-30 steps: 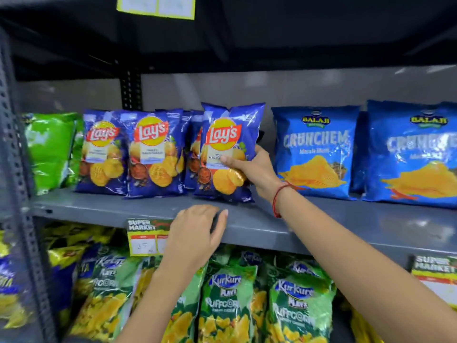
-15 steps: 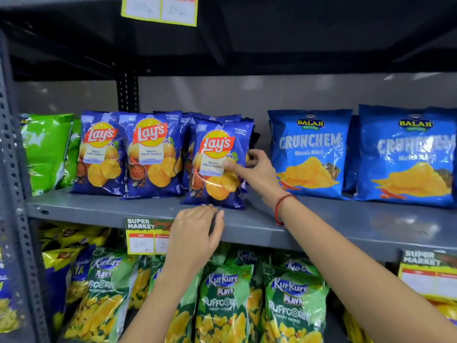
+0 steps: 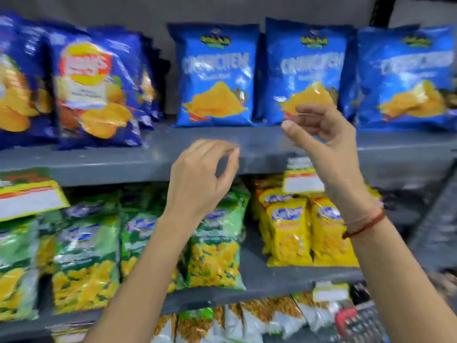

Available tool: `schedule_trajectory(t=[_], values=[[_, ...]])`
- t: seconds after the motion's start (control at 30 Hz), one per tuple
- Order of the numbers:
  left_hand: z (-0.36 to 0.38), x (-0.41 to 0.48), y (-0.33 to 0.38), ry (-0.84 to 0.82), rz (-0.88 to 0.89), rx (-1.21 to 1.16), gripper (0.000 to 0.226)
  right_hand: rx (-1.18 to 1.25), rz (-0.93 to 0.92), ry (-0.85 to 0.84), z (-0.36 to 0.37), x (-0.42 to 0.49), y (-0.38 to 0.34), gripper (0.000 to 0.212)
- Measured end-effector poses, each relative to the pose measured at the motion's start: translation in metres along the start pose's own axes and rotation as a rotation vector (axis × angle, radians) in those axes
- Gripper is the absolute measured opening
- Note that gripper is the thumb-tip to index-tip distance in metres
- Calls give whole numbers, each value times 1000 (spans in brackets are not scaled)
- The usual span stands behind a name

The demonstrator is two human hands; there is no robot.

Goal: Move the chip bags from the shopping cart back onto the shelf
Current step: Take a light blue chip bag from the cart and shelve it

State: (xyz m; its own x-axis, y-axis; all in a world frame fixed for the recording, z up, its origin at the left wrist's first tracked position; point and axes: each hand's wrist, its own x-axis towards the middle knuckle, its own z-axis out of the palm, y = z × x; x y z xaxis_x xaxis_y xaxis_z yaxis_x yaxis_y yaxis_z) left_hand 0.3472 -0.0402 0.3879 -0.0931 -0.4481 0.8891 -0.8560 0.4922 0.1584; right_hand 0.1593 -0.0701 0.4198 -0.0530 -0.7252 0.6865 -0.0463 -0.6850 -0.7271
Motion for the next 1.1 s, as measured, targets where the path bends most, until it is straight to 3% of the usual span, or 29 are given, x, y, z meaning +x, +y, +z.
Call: schedule_trajectory(t=[0.23, 0.5, 0.67, 0.83, 0.93, 1.03, 1.1], values=[[116, -31, 105, -169, 201, -318, 24, -194, 297, 242, -161, -80, 39, 14], [246, -145, 194, -766, 161, -602, 23, -418, 803, 508, -305, -236, 142, 12], [312, -225, 225, -1179, 51, -593, 23, -495, 1176, 599, -358, -345, 214, 33], [376, -284, 246, -1572, -48, -583, 34, -435, 1503, 609, -364, -416, 272, 44], [421, -316, 250, -1796, -93, -490, 44, -390, 1617, 549, -361, -444, 304, 33], [463, -346, 252, -1870, -277, -400, 68, -337, 1635, 662, -358, -457, 333, 23], [486, -364, 255, -1827, -488, -374, 80, -302, 1609, 810, -360, -460, 352, 51]])
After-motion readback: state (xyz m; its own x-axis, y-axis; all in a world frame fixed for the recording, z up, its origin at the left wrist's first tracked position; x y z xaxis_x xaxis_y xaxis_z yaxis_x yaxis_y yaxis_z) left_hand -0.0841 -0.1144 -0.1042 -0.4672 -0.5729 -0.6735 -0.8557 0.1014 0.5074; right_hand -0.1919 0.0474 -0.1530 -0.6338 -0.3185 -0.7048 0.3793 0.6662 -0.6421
